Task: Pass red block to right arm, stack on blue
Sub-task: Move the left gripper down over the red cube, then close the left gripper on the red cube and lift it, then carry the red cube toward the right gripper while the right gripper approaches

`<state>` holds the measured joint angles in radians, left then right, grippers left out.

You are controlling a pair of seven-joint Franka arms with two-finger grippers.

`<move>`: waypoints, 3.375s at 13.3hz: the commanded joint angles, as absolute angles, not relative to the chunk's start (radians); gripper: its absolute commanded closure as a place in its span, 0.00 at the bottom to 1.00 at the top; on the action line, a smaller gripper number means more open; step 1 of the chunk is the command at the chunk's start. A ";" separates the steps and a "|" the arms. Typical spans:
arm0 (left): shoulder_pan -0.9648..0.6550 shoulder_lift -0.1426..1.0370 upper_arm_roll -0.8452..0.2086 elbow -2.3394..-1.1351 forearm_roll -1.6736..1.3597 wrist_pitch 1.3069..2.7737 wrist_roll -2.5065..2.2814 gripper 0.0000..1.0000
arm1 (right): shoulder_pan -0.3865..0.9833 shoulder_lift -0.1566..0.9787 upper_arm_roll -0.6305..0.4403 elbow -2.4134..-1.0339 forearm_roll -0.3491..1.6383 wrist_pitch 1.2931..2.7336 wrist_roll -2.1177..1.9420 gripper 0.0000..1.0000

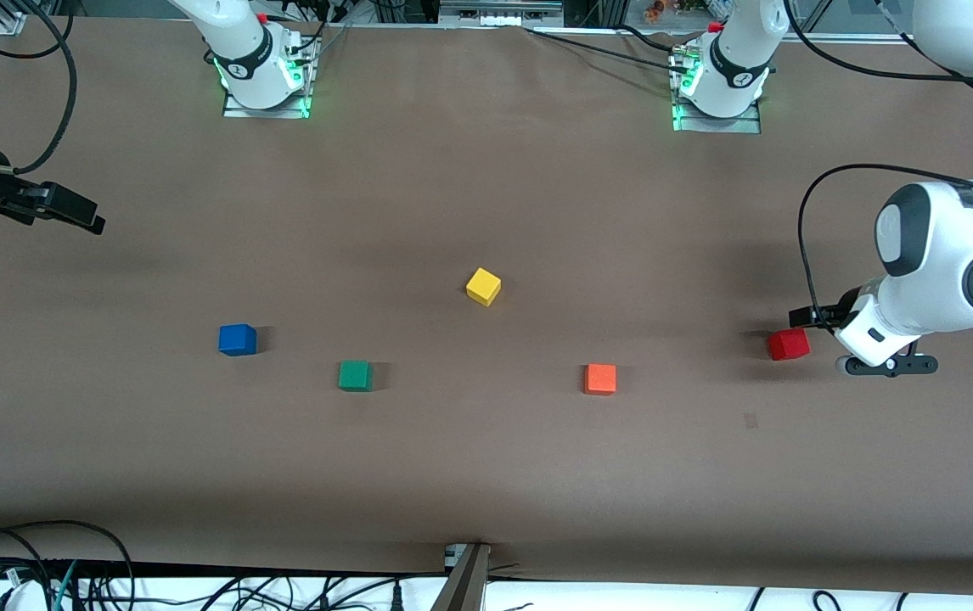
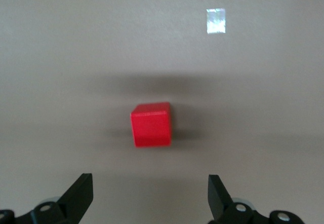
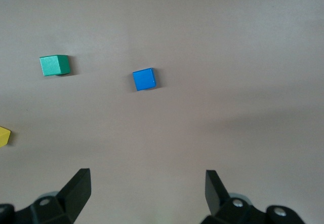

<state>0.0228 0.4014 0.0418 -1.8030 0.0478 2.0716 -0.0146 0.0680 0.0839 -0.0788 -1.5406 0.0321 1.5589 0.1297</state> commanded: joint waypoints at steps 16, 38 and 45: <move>0.046 0.585 0.038 -1.876 0.055 2.367 -0.002 1.00 | 0.057 0.109 -0.072 -1.520 0.034 1.621 0.106 0.00; -0.018 0.561 -0.319 -1.537 -0.716 2.239 1.068 1.00 | 0.032 0.179 -0.075 -1.488 0.620 1.336 -0.077 0.00; -0.089 0.627 -0.437 -1.519 -1.020 2.375 1.477 1.00 | -0.029 0.362 -0.078 -1.491 1.122 1.247 -0.083 0.00</move>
